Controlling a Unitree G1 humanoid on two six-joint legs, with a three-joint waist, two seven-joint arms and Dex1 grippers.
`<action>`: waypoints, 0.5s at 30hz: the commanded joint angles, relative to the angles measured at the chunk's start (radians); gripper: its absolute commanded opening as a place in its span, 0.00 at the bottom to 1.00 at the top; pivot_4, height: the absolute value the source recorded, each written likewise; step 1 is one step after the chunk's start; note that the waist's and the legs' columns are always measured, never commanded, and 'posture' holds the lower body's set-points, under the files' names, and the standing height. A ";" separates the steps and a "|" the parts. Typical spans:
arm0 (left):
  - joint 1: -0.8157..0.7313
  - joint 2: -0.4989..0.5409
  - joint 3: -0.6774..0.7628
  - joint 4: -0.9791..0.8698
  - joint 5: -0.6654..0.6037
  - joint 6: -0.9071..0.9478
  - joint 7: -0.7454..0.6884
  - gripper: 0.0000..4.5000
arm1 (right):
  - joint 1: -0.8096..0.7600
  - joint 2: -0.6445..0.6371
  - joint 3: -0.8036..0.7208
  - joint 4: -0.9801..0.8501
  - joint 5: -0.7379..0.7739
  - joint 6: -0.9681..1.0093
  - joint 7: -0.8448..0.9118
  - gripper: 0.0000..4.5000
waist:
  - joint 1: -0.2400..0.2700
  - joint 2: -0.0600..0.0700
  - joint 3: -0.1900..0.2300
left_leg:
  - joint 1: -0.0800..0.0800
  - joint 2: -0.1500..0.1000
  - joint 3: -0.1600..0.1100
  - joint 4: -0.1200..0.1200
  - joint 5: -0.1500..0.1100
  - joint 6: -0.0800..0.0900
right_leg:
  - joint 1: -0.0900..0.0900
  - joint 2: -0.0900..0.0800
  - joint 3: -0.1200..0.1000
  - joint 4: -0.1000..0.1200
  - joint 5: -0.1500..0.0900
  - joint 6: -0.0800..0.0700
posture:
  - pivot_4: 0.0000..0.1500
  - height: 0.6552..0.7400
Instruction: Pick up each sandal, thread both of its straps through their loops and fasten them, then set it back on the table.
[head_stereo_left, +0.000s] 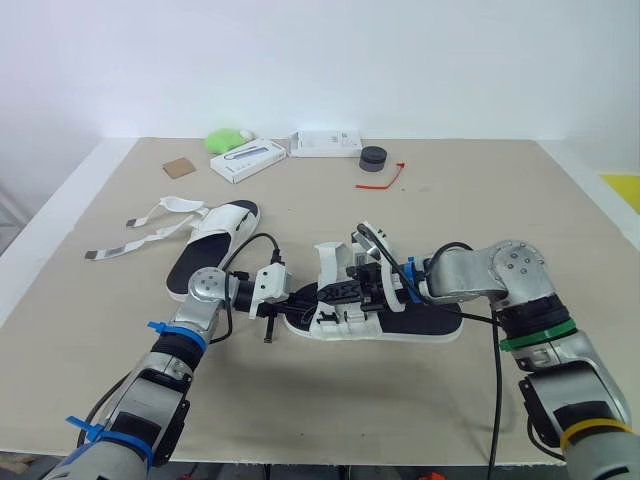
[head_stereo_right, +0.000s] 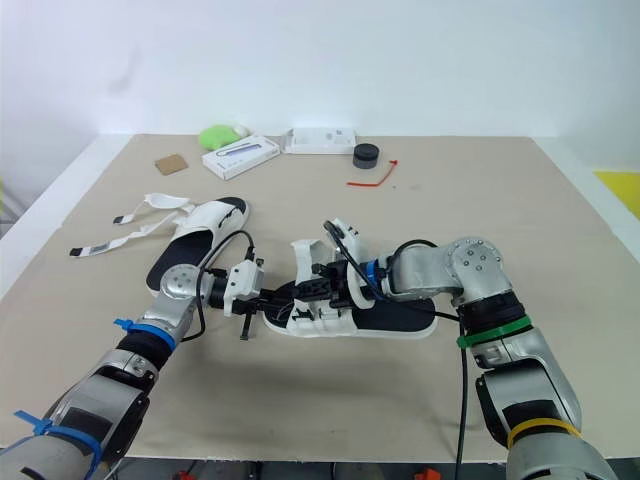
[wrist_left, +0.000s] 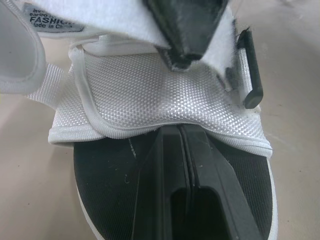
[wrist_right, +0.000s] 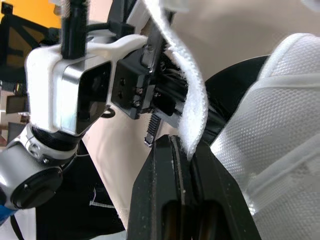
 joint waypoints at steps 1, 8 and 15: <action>0.094 0.014 -0.088 0.114 0.127 0.058 0.007 0.00 | -0.044 0.025 -0.053 0.017 0.014 0.021 0.005 0.00 | 0.000 0.000 0.000 | 0.000 0.000 0.000 0.000 0.000 0.000 | 0.000 0.000 0.000 0.000 0.000 0.000 | 1.00 1.00; 0.101 0.015 -0.088 0.111 0.128 0.058 0.010 0.00 | -0.039 0.067 -0.080 0.025 0.014 0.042 0.001 0.00 | 0.000 0.000 0.000 | -0.001 0.000 0.000 0.000 0.000 0.000 | -0.001 0.000 0.000 0.000 0.000 0.000 | 1.00 1.00; 0.105 0.017 -0.088 0.110 0.129 0.057 0.013 0.00 | -0.020 0.069 -0.078 0.023 0.014 0.062 -0.011 0.00 | 0.000 0.000 0.000 | -0.001 0.001 0.000 0.000 0.000 0.001 | -0.001 0.000 0.000 0.000 0.000 0.000 | 1.00 1.00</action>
